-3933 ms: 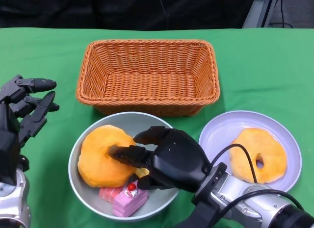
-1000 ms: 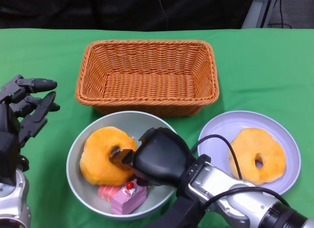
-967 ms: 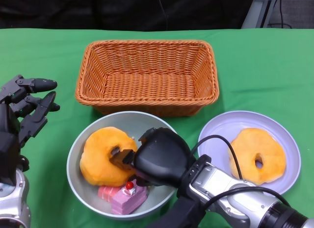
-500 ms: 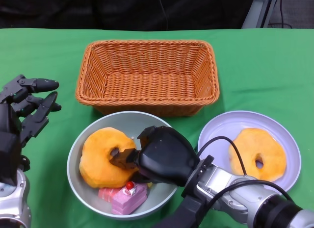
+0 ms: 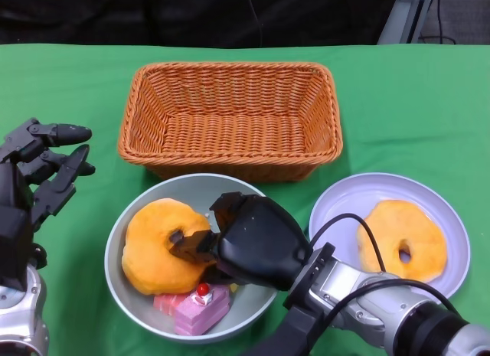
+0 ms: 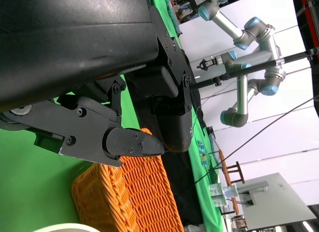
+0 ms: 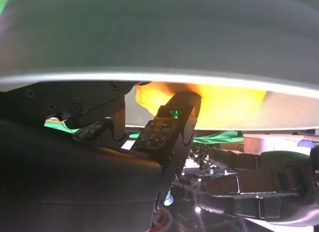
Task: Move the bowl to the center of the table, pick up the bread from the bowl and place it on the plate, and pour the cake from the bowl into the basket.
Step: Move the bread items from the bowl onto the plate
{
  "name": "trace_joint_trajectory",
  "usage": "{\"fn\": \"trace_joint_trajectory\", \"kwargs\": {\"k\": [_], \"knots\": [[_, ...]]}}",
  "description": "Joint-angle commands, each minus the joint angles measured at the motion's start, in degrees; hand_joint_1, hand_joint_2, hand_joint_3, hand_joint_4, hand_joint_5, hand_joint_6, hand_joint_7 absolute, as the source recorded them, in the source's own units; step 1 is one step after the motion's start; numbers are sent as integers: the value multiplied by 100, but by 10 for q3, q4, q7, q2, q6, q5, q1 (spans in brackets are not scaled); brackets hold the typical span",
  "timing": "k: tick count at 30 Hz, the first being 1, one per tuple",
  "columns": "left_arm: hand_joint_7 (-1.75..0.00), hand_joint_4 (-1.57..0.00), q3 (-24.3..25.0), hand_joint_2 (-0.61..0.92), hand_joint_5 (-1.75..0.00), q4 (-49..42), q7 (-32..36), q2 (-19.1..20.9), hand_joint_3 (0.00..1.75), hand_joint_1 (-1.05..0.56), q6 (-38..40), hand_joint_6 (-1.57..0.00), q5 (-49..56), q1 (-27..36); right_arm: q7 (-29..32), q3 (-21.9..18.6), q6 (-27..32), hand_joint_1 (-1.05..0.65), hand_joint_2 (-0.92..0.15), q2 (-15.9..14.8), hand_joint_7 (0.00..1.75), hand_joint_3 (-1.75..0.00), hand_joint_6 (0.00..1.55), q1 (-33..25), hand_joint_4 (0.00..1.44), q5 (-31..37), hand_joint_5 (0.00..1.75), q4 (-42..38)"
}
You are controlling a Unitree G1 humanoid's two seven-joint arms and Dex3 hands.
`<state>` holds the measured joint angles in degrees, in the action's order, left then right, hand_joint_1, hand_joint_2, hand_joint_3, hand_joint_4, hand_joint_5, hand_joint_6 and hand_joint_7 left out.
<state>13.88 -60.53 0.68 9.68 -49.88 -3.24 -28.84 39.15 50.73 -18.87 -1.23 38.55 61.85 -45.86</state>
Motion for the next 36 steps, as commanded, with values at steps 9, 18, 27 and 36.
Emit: {"fn": "trace_joint_trajectory", "kwargs": {"k": [9, 18, 27, 36], "knots": [[-84, -85, 2, 92, -119, -5, 7, 14, 27, -21, -7, -85, 6, -8, 28, -9, -27, -38, -87, -8, 2, 0, 116, 10, 73, -8, 126, -5], [-83, -83, 5, 92, -120, -9, 9, 16, 27, -20, -2, -86, 4, -10, 25, -23, -26, -37, -87, -29, 2, 0, 117, 1, 71, -11, 133, 30], [-83, -84, 4, 92, -120, -12, 13, 19, 28, -20, -5, -86, 10, -10, 3, -53, -55, -29, -85, -79, 5, 0, 122, -26, 70, -29, 142, 109], [-83, -84, 7, 92, -120, -19, -1, 21, 27, -19, -8, -86, 3, -12, -3, -87, -82, -26, -81, -112, 49, 0, 105, -56, 71, -43, 149, 175]]}}
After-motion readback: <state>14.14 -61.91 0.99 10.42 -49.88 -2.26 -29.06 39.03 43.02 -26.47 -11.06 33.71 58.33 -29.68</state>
